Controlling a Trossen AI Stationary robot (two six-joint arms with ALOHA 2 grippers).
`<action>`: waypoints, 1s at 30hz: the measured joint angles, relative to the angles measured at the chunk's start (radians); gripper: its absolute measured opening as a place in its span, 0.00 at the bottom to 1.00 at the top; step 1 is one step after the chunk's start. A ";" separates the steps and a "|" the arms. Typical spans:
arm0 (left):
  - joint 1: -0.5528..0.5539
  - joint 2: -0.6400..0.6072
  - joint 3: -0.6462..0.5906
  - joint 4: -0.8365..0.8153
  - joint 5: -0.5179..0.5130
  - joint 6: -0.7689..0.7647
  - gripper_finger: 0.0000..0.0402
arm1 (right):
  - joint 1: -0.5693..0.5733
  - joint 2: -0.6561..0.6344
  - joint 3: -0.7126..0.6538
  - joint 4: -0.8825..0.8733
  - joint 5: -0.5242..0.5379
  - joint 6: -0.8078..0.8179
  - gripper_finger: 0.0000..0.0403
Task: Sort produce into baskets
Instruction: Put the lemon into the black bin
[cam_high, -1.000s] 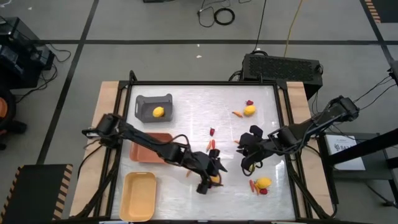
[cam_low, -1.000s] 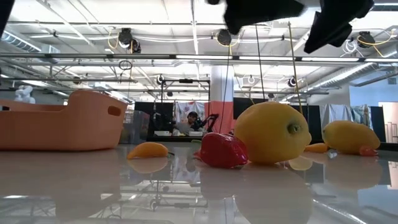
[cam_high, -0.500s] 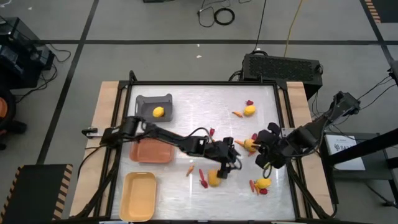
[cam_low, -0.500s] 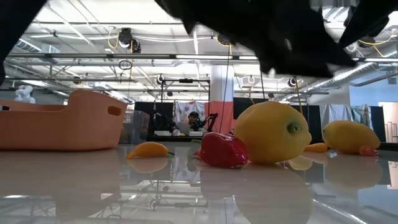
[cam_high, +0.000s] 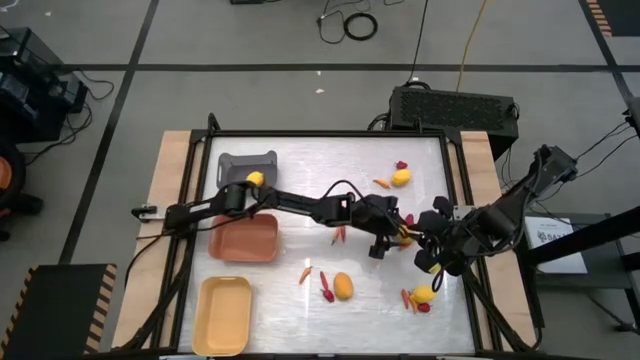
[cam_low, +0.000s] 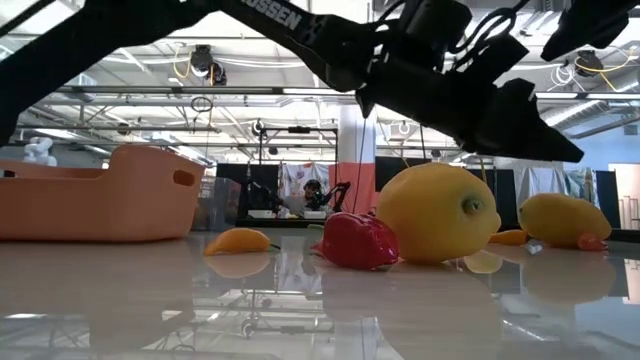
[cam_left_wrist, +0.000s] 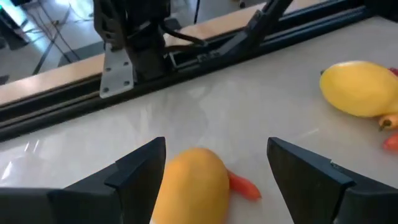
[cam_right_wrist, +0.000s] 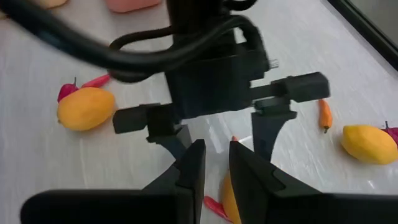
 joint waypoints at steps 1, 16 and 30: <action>0.006 0.007 0.008 0.004 0.005 0.015 0.72 | 0.000 0.006 0.000 0.000 0.002 0.000 0.16; 0.042 0.074 0.037 0.031 0.100 0.101 0.72 | -0.001 0.043 0.000 0.010 0.021 0.056 0.16; 0.058 0.080 0.037 -0.023 0.094 0.099 0.72 | -0.002 0.043 0.000 0.010 0.027 0.055 0.16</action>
